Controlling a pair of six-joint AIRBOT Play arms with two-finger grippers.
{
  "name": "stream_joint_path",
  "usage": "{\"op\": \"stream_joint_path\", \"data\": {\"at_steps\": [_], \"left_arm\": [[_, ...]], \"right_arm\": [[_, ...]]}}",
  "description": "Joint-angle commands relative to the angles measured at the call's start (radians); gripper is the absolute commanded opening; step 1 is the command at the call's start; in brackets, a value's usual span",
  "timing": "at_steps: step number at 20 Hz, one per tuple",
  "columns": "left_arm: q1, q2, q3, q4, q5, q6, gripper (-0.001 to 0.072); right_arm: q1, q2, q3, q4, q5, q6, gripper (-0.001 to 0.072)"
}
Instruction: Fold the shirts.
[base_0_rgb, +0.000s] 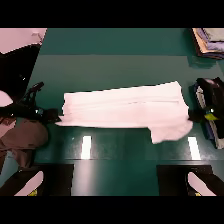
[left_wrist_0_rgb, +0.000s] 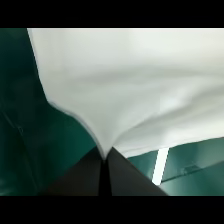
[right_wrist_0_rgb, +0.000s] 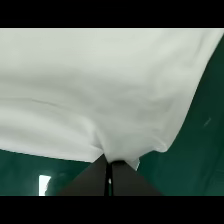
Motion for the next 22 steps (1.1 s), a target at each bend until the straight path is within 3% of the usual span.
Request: {"op": "stream_joint_path", "data": {"at_steps": [1,7,13,14,15,16,20,21,22], "left_arm": [[0.0,-0.191,0.116,0.005,0.14,0.008,0.0022],[0.0,-0.447,0.34,0.0,0.251,0.008,0.0023],[0.0,-0.508,0.37,-0.004,0.322,0.008,0.0027],[0.0,-0.507,0.37,-0.012,0.319,0.008,0.0199],[0.0,-0.507,0.373,-0.015,0.307,0.006,0.0515],[0.0,-0.506,0.382,-0.016,0.288,0.004,0.0627],[0.003,-0.476,0.448,0.007,0.117,0.011,0.0623],[0.003,-0.463,0.455,0.007,0.095,0.021,0.0486],[0.003,-0.448,0.457,0.003,0.086,0.043,0.0237]], "right_arm": [[0.047,-0.237,0.203,-0.004,-0.126,0.001,0.0016],[0.046,-0.554,0.498,0.003,-0.185,0.001,0.0016],[0.046,-0.739,0.705,0.108,-0.166,0.0,0.0034],[0.046,-0.753,0.727,0.138,-0.167,0.0,0.0204],[0.044,-0.761,0.744,0.164,-0.165,0.0,0.0278],[0.038,-0.762,0.755,0.19,-0.159,-0.008,0.0279],[-0.062,-0.754,0.76,0.314,-0.015,-0.063,0.031],[-0.098,-0.747,0.742,0.338,0.014,-0.072,0.0311],[-0.137,-0.732,0.711,0.357,0.027,-0.079,0.0311]]}}
